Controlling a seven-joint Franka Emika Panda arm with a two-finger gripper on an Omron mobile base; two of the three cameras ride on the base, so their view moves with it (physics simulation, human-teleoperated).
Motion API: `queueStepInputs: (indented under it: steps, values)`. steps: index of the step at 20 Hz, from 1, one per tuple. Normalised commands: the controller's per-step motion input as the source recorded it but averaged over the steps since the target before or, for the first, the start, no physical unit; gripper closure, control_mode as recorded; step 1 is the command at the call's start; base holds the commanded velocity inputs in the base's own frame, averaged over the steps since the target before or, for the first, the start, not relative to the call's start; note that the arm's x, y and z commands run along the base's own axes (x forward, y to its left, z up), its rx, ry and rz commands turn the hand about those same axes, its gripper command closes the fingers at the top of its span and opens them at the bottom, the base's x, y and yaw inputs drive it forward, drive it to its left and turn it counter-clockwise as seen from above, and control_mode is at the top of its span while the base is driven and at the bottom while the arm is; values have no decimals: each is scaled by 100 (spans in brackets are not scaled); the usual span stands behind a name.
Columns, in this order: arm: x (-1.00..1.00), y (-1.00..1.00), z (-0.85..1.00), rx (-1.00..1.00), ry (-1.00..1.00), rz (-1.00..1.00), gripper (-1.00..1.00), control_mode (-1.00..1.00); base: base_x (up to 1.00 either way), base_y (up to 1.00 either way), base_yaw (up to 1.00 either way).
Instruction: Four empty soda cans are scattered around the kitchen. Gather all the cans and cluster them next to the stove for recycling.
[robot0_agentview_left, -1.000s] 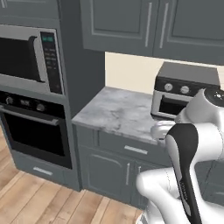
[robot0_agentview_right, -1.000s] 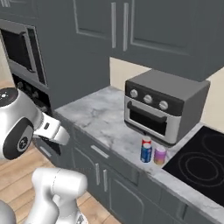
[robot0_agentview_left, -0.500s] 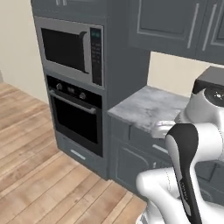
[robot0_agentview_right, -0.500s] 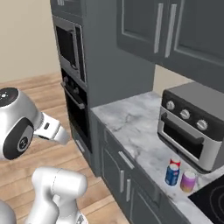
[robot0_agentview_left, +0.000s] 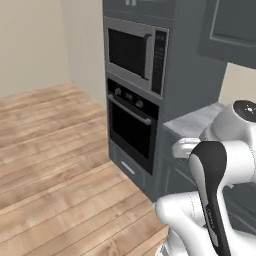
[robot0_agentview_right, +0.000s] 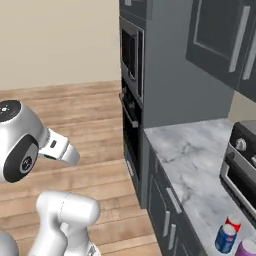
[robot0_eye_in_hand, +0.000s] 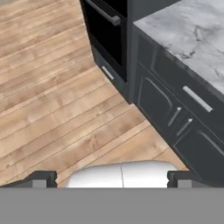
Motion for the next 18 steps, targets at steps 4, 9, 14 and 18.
queueStepInputs:
  steps: [4, 9, 14, 18]
  values:
    - [0, 0, 0, 0, 0, 0, -100, 100, 0, 6, 50]
    - [0, 0, 0, 0, 0, 0, -100, 100, 1, 8, 50]
    - [0, 0, 0, 0, 0, 0, -100, 100, 27, 18, 42]
    - [0, 0, 0, 0, 0, 0, -100, 100, 100, 1, 18]
